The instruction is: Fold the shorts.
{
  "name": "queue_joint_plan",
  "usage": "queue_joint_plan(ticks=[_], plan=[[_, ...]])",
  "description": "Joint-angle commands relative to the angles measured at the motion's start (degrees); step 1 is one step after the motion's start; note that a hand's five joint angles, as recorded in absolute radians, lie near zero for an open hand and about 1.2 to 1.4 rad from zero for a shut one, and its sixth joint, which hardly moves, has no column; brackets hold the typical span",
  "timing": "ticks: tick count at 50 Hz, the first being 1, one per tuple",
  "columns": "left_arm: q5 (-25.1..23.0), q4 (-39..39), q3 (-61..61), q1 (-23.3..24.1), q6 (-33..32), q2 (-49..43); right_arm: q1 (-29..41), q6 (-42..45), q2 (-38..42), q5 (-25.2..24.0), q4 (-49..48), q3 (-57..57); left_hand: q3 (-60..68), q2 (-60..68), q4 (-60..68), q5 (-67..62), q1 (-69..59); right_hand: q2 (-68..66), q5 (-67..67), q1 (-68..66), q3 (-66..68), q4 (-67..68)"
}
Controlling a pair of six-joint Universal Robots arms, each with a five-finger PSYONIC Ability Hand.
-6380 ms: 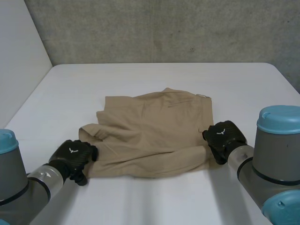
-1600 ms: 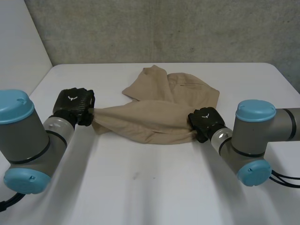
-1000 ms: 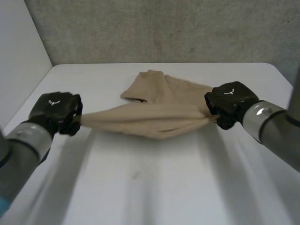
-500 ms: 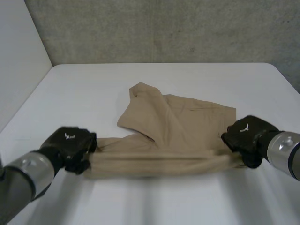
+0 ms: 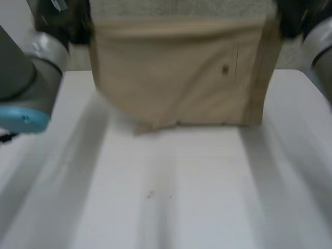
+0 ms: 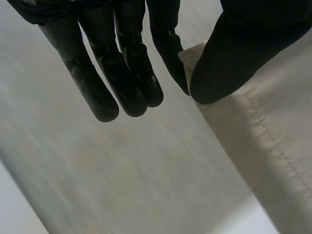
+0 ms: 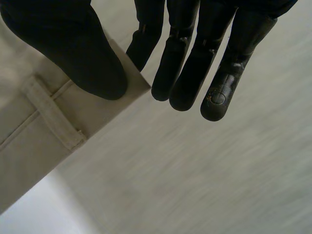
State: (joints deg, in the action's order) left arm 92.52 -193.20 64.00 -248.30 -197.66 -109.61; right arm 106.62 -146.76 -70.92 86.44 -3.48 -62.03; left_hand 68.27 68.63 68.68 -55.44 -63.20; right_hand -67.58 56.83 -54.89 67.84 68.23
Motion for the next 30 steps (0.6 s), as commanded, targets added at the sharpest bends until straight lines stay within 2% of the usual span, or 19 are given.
queue_joint_plan(ticks=[1, 6, 12, 17, 20, 21, 24, 30], plan=[[1.1, -9.9, 5.6, 0.3, 4.0, 13.4, -0.2, -2.9, -8.7, -1.1, -8.7, 3.6, 11.7, 11.4, 11.3, -14.6, -16.8, -12.4, 13.2, -25.1, 12.2, 11.8], [1.0, -10.4, 11.7, 0.1, 4.2, 18.5, 0.1, -2.9, -8.8, -1.3, -5.2, 0.5, 11.7, 11.4, 11.3, -14.6, -16.8, -12.4, 13.2, -25.1, 12.2, 11.8], [0.9, -9.3, 18.3, 0.1, 4.1, 19.4, 0.2, -3.0, -8.6, -1.5, -1.9, -4.4, 11.7, 11.4, 11.3, -14.6, -16.8, -12.4, 13.2, -25.1, 12.2, 11.8], [0.5, -8.3, 30.6, 0.0, 4.1, 19.4, 0.9, -3.2, -8.4, -1.5, -0.8, -15.6, 11.7, 11.4, 11.3, -14.6, -16.8, -12.4, 13.2, -25.1, 12.2, 11.8], [0.3, -8.3, 33.9, 0.0, 4.0, 19.3, 1.0, -3.2, -8.4, -1.4, -0.8, -16.9, 11.7, 11.4, 11.3, -14.6, -16.8, -12.4, 13.2, -25.1, 12.2, 11.8], [0.1, -8.2, 38.1, 0.0, 4.1, 19.2, 0.9, -2.9, -7.7, -1.4, -0.8, -21.6, 11.7, 11.4, 11.3, -14.6, -16.8, -12.4, 13.2, -25.1, 12.2, 11.8], [0.0, -7.7, 41.7, 0.0, 4.0, 19.2, 0.6, -3.1, -7.4, -1.5, -0.8, -24.3, 11.7, 11.4, 11.3, -14.6, -16.8, -12.4, 13.2, -25.1, 12.2, 11.8], [0.0, -0.9, 46.6, 0.2, 4.0, 20.8, 0.3, -2.8, -8.3, -1.5, -0.5, -28.1, 11.7, 11.4, 11.3, -14.6, -16.8, -12.4, 13.2, -25.1, 12.2, 11.8]])
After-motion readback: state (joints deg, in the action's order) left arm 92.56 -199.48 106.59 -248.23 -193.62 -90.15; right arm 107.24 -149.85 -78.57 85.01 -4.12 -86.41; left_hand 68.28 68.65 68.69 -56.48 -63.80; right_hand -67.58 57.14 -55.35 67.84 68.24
